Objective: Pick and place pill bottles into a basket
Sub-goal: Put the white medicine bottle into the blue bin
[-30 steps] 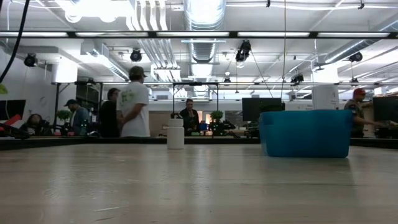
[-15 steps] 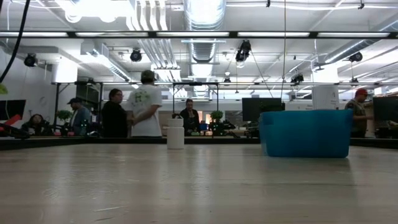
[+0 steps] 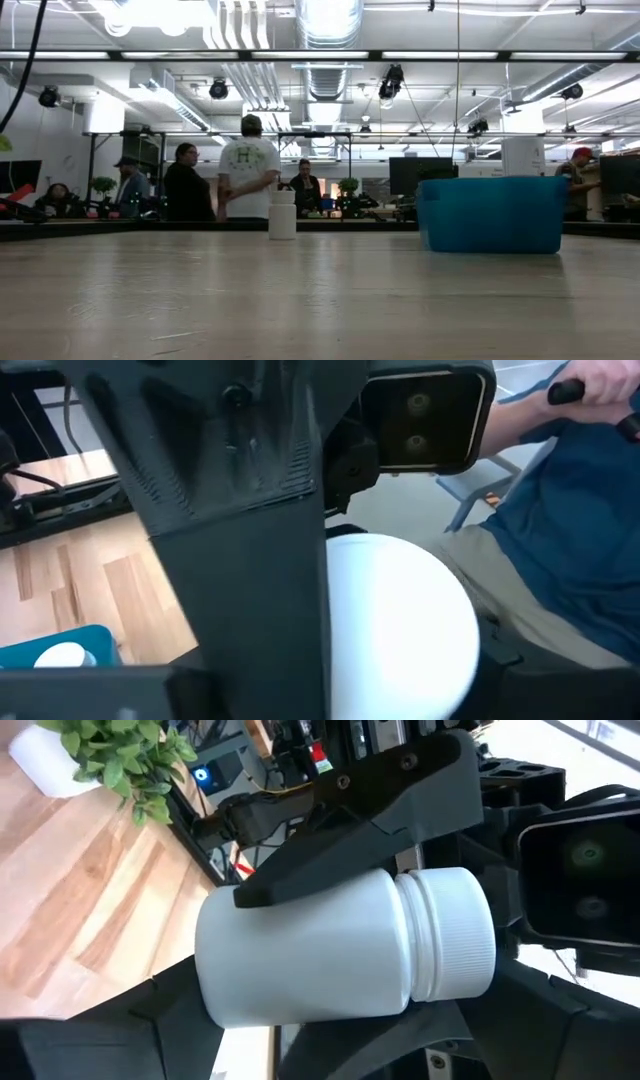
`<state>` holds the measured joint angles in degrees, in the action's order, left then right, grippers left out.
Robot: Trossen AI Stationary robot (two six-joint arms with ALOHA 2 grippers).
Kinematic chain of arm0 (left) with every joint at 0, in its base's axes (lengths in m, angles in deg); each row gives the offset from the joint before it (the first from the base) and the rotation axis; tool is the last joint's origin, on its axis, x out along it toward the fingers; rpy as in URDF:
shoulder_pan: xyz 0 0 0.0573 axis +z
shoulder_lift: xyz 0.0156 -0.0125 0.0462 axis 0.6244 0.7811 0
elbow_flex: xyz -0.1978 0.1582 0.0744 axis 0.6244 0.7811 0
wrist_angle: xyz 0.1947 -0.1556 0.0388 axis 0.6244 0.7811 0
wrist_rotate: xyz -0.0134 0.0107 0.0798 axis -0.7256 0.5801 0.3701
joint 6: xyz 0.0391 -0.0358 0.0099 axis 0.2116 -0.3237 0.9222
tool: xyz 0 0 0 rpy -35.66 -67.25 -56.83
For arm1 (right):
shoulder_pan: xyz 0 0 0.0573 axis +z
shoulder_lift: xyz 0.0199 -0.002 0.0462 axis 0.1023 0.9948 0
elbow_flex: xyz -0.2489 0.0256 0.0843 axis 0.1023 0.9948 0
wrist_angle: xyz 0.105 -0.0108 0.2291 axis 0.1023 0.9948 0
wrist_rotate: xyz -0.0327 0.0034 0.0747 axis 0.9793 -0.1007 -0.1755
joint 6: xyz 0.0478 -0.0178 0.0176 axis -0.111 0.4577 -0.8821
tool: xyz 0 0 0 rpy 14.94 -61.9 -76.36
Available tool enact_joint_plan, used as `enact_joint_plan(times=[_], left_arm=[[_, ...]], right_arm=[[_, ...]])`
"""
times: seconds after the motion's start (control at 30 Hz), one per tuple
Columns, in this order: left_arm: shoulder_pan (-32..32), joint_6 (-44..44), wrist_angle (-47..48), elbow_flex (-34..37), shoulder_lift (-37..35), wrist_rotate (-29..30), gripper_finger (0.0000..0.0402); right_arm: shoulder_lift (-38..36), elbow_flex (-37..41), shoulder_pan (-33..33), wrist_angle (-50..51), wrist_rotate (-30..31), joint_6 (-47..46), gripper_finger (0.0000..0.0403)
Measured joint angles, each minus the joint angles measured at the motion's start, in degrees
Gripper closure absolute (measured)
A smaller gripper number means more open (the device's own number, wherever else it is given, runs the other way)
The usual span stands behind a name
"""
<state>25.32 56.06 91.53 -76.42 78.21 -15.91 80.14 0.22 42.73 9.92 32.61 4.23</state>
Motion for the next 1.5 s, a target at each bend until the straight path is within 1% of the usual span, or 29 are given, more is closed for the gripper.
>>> enact_joint_plan(times=[0.1, 0.5, 0.6, 0.7, 0.83, 1.0, 1.07, 1.13, 1.23, 1.37, 1.5], left_arm=[[-0.02, 0.38, -0.07, 0.00, 0.00, 0.34, 0.0214], [0.15, -0.08, 0.09, 0.07, -0.49, 0.71, 0.0210], [0.16, -0.24, -0.18, 0.16, -1.54, 3.37, 0.0209], [0.40, -0.30, -0.15, 0.21, -3.16, 4.43, 0.0209], [0.53, -0.46, -0.35, 0.31, -4.50, 5.06, 0.0208], [0.51, -0.87, -1.43, 0.35, -4.68, 5.44, 0.0208], [0.51, -1.79, -3.90, 1.12, -4.68, 5.38, 0.0208], [0.51, -3.28, -8.92, 3.10, -4.77, 5.31, 0.0208], [0.49, -5.89, -16.31, 6.97, -5.77, 5.12, 0.0208], [0.90, -6.02, -22.34, 12.22, -7.88, 5.31, 0.0208], [0.99, -7.18, -31.00, 18.62, -10.09, 5.48, 0.0208]], right_arm=[[0.00, 0.00, -0.01, 0.25, -0.36, -0.64, 0.0081], [0.07, 0.00, -0.06, 0.22, -0.40, -0.07, 0.0083], [0.07, -0.04, -0.06, -0.06, 1.52, 1.06, 0.0083], [0.02, -0.16, 0.02, -0.28, 4.51, 2.45, 0.0083], [-0.13, -0.26, 0.10, -1.35, 5.11, 3.13, 0.0083], [-0.11, -0.15, 0.56, -4.40, 6.02, 6.69, 0.0083], [-0.02, -0.11, 0.79, -6.73, 7.18, 9.40, 0.0083], [-0.02, -0.05, 1.05, -8.46, 8.10, 11.84, 0.0083], [0.02, -0.02, 1.08, -10.49, 8.37, 14.07, 0.0083], [0.13, -0.02, 1.01, -11.27, 8.73, 15.45, 0.0083], [0.17, -0.04, 0.92, -11.94, 8.54, 16.53, 0.0083]])
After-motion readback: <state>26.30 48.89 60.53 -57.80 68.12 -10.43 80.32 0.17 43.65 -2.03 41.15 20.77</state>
